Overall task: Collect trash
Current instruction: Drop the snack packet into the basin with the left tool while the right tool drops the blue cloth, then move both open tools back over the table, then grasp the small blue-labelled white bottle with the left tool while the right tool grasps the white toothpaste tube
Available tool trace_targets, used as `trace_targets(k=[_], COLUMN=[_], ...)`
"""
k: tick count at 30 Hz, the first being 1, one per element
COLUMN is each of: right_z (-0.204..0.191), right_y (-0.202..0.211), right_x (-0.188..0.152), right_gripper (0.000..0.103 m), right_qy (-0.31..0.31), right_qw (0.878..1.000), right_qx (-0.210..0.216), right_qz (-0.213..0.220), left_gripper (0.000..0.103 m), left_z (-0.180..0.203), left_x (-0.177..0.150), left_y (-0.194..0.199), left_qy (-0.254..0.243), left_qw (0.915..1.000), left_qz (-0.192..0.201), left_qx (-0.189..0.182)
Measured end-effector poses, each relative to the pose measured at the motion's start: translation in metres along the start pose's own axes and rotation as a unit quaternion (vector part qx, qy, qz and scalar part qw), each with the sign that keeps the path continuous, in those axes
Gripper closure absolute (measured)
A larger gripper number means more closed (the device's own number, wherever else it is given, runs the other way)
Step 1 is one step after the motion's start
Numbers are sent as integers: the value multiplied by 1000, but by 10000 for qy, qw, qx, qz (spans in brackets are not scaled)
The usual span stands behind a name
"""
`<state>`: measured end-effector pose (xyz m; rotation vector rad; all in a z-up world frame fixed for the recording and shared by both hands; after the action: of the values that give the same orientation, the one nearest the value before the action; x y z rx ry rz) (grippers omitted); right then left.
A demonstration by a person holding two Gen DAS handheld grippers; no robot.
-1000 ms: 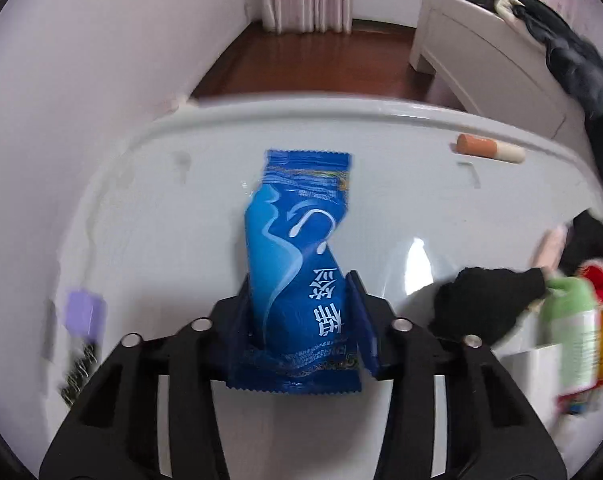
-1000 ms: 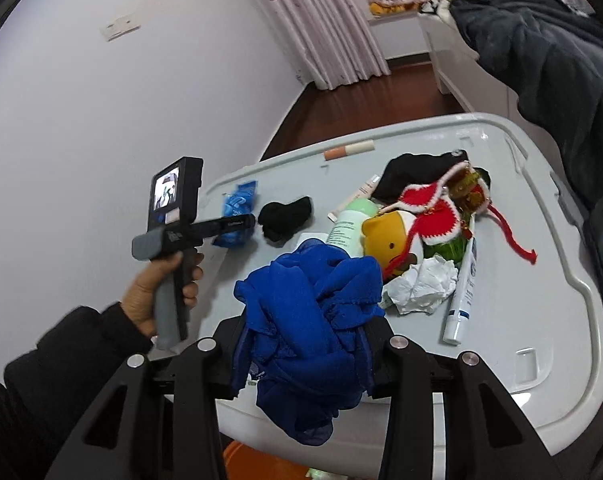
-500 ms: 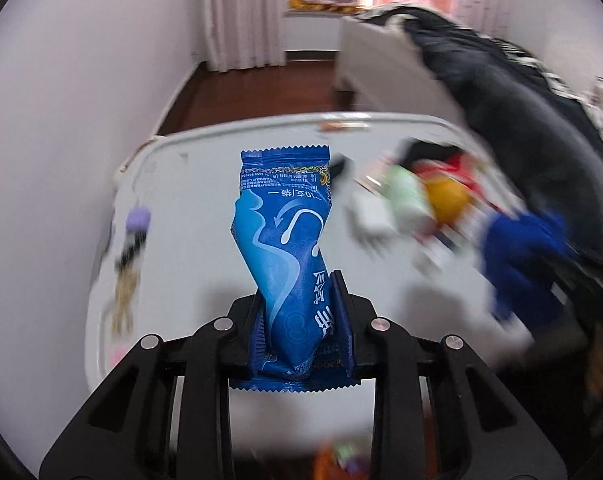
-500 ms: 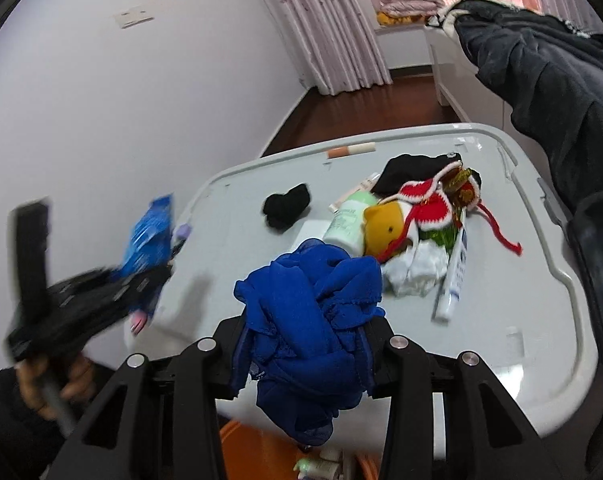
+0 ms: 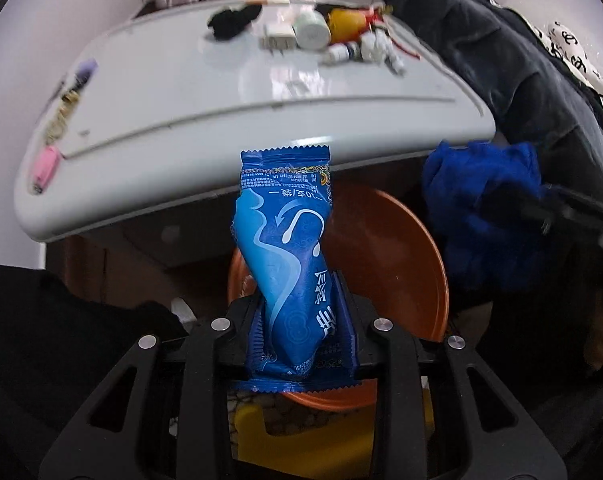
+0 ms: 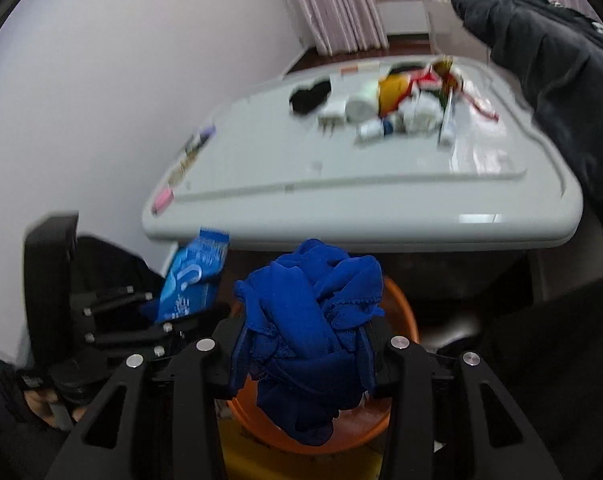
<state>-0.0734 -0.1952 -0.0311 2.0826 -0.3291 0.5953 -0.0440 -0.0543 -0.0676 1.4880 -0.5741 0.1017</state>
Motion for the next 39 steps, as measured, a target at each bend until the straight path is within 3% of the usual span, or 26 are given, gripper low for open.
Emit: trace_targets(k=[1,3,5,6,10,14,18,21,24,25,28,30,32,35,39], right_z=[1,5,11,14,26,34,56,90,127,140,164,173,179,173,174], right_y=[-3,-5,-6,-7,-2,8,12,3,-15,-25,-53,-74,-87,-83,-57], right_x=[-3,-6,-7,-7,-4,19,68,114,151,163,184,189,186,183,167], right_gripper=[60,51,34,34,34,34,41,48,54,60,61,63,82,86,86], right_qy=[-8,-99,-216,-279,-554,-489,-381,-498,-751,-825,-860,-838,-702,-361,-818], right_qw=[10000,9999,9997,9995,9985,9986,9980,9948,9897,9878,9839,9807,9762,9680,9800], right_qx=[-22,-63,-91,-73,2,-41,-298,-723,-1163,-1296,-1556,-1699,-1932,-2355,-1722], right_qz=[-46,-73,-89,-89,5,200,411,516,365,243,-191,-487,-695,-794,-574], left_gripper=[71,56,25,24,23,23,23,23,23,23,23,23,23,23,23], left_z=[2,1,-2,-5,-10,-18,-22,-24,-25,-24,-22,-21,-18,-11,12], left_x=[-2,-6,-5,-5,-8,2,27,54,72,79,89,90,91,101,135], left_y=[-2,-6,-12,-16,-23,-13,-6,-8,-10,-12,-19,-22,-24,-25,-28], left_qy=[-3,6,73,113,277,374,290,394,487,525,587,549,414,243,-174], left_qw=[10000,9999,9995,9993,9985,9990,9994,9988,9981,9978,9974,9975,9980,9982,9968], left_qz=[-77,-167,-274,-331,-464,-257,12,177,291,334,381,391,406,467,768], left_qx=[-30,26,115,140,58,36,196,245,252,246,170,190,251,284,114])
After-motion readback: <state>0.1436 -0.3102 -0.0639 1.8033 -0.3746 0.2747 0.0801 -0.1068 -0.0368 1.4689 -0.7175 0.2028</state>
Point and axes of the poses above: each gripper's, at about its wrist camera, not at the fingertips, and y roughly against the way its jaws point, z to its right, x to its top, the point moved 7 cm from there along -y, roughly the way its jaws point, and after that the axes turned 12 degrees about x, right-handed, at the moved point
